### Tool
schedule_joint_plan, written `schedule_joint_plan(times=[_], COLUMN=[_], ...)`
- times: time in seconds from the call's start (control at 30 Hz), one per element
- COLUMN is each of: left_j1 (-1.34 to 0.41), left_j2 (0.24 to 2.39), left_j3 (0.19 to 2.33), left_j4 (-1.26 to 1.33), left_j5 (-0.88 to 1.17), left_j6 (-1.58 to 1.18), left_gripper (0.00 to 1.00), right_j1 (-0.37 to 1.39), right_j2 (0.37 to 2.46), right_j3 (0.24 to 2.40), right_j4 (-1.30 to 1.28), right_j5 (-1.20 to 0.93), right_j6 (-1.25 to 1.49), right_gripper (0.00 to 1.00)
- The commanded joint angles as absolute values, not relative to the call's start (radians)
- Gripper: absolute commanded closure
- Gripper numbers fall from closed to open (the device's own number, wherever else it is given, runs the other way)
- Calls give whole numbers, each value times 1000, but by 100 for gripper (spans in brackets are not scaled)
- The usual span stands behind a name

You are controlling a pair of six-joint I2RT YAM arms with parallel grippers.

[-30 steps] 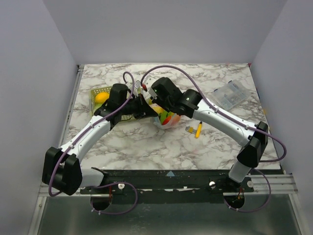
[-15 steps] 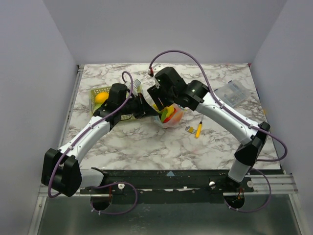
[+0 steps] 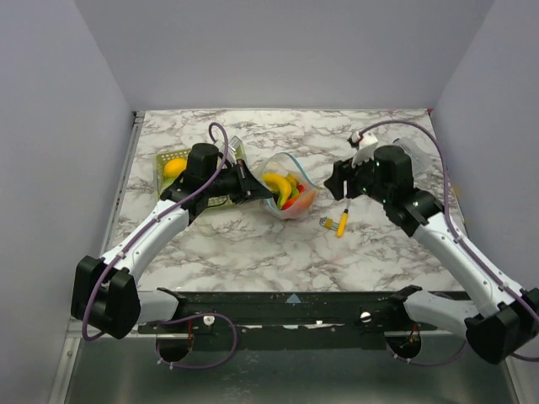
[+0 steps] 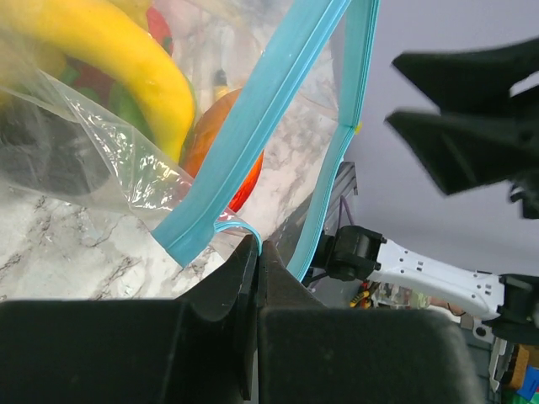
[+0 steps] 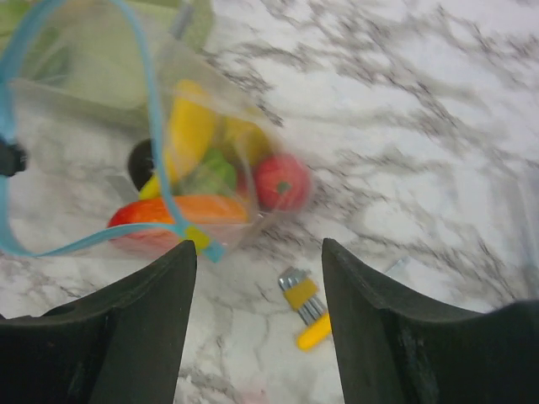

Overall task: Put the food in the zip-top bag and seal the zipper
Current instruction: Place the fake fruit in the zipper food storage bag, then adjust the zipper food storage bag at the center of the board.

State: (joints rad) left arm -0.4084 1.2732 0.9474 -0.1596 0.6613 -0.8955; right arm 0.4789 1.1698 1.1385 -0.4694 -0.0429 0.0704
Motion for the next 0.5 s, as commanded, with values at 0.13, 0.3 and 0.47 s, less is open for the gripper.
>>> schedule_joint_plan(times=[0.13, 0.3, 0.47], left_j1=[-414, -414, -414], left_j2=[1258, 1262, 1263], left_j3=[983, 992, 987], left_j4=[-169, -187, -186], left_j5=[661, 665, 675], left_j6=[-901, -881, -868], left_gripper=[100, 100, 100], right_j1=[392, 369, 365], right_j2=[977, 1059, 1075], right_j3=[601, 578, 498], right_j4=[456, 498, 673], right_j5=[-432, -509, -573], right_j6=[105, 75, 34], right_gripper=[35, 42, 46])
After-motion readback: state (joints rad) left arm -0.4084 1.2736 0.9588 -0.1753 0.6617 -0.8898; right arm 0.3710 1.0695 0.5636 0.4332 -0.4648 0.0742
